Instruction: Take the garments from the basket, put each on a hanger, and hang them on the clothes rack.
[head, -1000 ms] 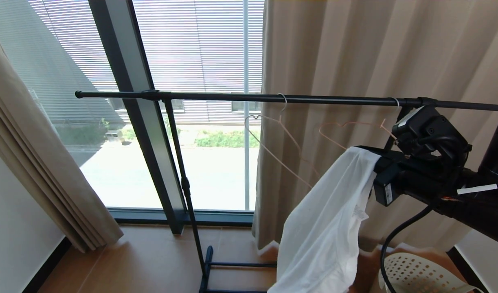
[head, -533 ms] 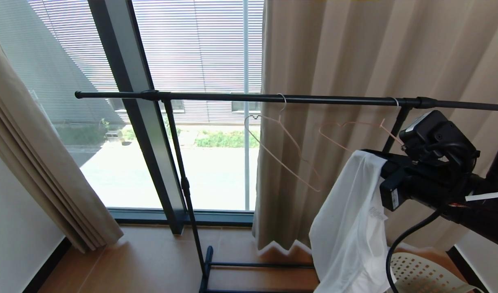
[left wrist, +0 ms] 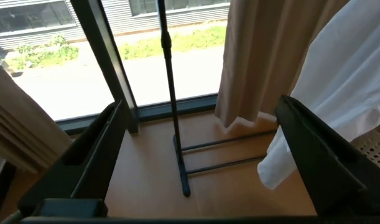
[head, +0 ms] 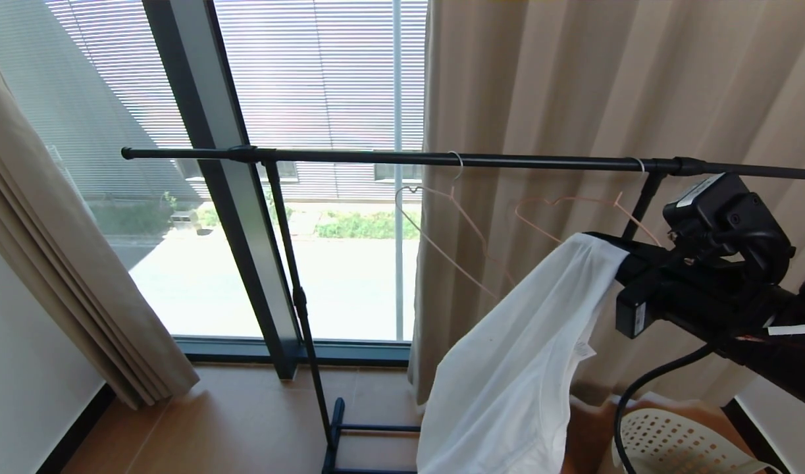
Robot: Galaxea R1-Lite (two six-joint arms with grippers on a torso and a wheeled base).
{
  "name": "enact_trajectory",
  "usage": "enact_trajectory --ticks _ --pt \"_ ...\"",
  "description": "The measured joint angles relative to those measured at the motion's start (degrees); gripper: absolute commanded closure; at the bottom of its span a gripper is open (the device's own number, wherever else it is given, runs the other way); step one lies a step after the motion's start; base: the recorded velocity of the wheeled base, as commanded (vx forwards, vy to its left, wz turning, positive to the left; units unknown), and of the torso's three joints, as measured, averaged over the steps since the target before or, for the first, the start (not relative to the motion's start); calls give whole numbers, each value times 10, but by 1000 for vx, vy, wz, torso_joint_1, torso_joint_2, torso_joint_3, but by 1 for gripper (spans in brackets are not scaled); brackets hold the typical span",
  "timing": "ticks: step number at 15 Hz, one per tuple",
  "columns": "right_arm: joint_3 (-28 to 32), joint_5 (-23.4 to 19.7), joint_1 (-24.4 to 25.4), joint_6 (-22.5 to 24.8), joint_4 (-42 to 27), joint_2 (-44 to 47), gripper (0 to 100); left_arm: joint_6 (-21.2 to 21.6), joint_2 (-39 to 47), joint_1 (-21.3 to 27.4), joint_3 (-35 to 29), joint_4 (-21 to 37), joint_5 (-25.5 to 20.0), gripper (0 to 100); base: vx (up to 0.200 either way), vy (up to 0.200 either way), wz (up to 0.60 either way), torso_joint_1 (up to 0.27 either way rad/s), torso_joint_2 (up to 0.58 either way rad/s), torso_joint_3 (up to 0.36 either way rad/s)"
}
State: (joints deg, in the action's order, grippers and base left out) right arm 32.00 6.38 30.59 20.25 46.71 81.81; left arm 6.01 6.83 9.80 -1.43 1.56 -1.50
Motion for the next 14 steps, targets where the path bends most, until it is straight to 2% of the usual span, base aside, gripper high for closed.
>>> enact_trajectory --ticks 2,4,6,8,10,12,14 --pt "26 0 11 -54 -46 6 100 1 49 -5 -29 -6 -14 0 0 0 0 0 0 0" --pt "76 -3 43 -168 -163 13 100 -34 143 -6 -87 -25 -53 0 0 0 0 0 0 0" --pt "114 -6 84 -241 -216 16 100 -76 264 12 -170 -43 -90 0 0 0 0 0 0 0" --pt "142 -5 98 -256 -223 19 100 -108 385 74 -262 -54 -108 0 0 0 0 0 0 0" --pt "150 1 102 -258 -222 23 100 -146 502 168 -335 -63 -103 0 0 0 0 0 0 0" --pt "155 2 108 -259 -221 26 100 -201 602 247 -374 -96 -77 0 0 0 0 0 0 0" --pt "164 23 120 -266 -221 33 100 -241 686 291 -383 -164 -58 0 0 0 0 0 0 0"
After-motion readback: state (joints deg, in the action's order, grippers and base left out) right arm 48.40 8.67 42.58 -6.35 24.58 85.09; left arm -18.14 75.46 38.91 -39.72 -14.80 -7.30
